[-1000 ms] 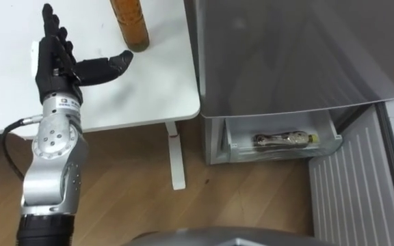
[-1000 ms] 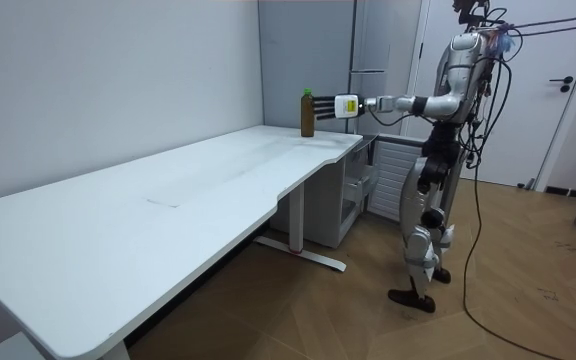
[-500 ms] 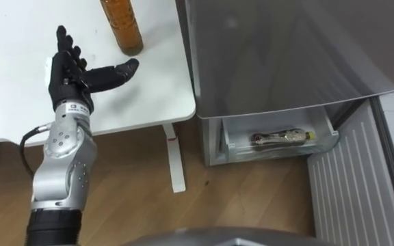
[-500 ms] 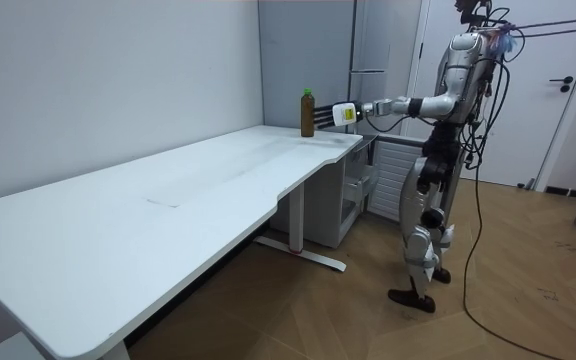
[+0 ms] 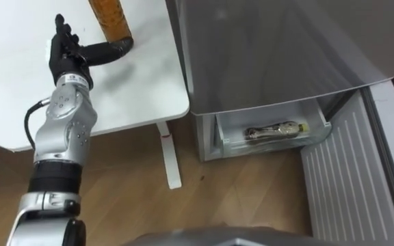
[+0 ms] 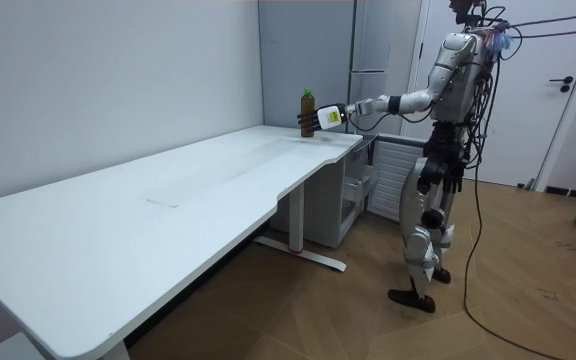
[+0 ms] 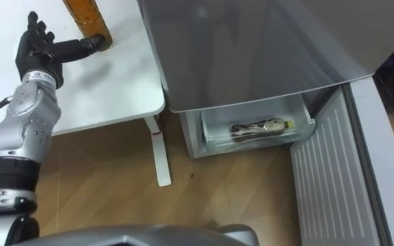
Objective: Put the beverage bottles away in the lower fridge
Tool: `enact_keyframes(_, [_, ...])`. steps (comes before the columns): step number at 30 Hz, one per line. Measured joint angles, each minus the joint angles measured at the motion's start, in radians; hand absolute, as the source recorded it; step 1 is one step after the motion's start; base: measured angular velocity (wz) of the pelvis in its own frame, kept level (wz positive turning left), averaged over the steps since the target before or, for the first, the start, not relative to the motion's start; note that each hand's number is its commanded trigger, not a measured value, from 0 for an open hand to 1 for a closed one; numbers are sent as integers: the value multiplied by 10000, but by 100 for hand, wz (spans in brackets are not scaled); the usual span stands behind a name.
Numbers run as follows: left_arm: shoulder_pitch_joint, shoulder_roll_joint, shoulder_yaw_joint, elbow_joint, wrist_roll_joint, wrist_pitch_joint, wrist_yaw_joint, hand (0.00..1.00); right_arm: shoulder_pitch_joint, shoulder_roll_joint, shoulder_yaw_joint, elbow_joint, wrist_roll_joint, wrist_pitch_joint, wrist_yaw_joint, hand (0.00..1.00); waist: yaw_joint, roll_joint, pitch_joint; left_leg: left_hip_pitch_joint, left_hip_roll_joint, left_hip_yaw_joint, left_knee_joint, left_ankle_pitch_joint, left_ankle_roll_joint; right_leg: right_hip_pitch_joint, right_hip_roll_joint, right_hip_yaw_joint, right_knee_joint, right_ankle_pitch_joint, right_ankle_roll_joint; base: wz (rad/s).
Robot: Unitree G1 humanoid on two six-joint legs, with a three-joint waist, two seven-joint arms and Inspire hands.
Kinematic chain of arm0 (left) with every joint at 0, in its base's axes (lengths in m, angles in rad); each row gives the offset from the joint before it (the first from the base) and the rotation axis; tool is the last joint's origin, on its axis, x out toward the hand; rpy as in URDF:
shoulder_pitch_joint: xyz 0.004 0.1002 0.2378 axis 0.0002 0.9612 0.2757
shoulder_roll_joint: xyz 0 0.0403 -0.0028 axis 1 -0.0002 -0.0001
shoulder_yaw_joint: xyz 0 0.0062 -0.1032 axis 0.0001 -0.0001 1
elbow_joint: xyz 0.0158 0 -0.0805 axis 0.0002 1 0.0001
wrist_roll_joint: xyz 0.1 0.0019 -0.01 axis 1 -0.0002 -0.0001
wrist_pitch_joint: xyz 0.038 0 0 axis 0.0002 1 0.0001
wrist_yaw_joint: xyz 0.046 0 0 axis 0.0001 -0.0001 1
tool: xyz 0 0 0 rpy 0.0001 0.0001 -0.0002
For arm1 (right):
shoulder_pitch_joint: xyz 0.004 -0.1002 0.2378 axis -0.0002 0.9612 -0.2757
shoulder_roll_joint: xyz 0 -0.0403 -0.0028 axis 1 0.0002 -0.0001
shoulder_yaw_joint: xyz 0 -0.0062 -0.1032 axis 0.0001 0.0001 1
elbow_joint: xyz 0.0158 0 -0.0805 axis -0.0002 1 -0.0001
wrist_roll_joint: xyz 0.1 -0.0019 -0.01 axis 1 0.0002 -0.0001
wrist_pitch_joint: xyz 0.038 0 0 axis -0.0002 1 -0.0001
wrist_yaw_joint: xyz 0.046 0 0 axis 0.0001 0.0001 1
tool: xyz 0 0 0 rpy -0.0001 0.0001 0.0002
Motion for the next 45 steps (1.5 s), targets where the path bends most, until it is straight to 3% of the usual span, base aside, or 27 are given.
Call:
enact_keyframes(5, [-684,189,-24,1076,-32,-2,177,0,-69,-10,413,-278,-2,-10,-33,0,-48,-20,-8,-216,21,44,47,1,1,-313,12,144,196,3,-2,-4])
enact_keyframes(8, [-1255,532,-37,1896,34,-3,176,0,-58,-13,617,-531,-31,-151,-55,0,-30,14,-9,-499,81,222,221,-3,0,-605,30,312,360,8,-9,-15])
enact_keyframes(12, [-2279,976,-38,2804,-13,-17,213,0,-82,-82,841,-493,52,-351,-127,0,-43,137,56,-1070,106,134,534,-4,5,-1026,45,252,509,37,-37,6])
enact_keyframes(16, [-2664,1216,-52,3112,-151,-447,537,0,-105,-126,1106,-302,253,-550,-313,0,-24,192,82,-1261,109,132,578,27,56,-1301,41,284,723,36,-37,1])
enact_keyframes(21, [-3052,1228,-90,3804,-172,-628,884,0,-398,-163,1396,-324,363,-721,-470,0,-76,234,99,-1701,122,123,743,79,110,-1812,29,289,1069,28,-34,0])
enact_keyframes(27, [-3601,1228,-151,4666,-235,-743,1081,0,-868,-170,1786,-318,361,-1013,-731,0,-174,127,136,-1969,115,109,951,110,150,-2062,7,305,1223,19,-22,1])
enact_keyframes(32, [-3835,1323,-161,4708,-365,-1019,1117,0,-861,-175,1965,-311,373,-1106,-808,0,-188,128,133,-2146,113,86,1037,113,154,-2207,-2,291,1259,13,-12,1])
enact_keyframes(39, [-4099,1584,-750,4708,-489,-1057,1224,0,-964,-217,1966,-361,405,-1324,-812,0,-204,133,130,-2270,111,86,1048,117,160,-2275,-12,248,1190,13,-11,0])
enact_keyframes(45, [-4205,1653,-828,4710,-1476,-1208,981,0,-1331,-282,1996,-286,595,-1469,-814,0,-212,170,118,-2321,112,104,1042,118,162,-2337,-14,260,1204,18,-13,0])
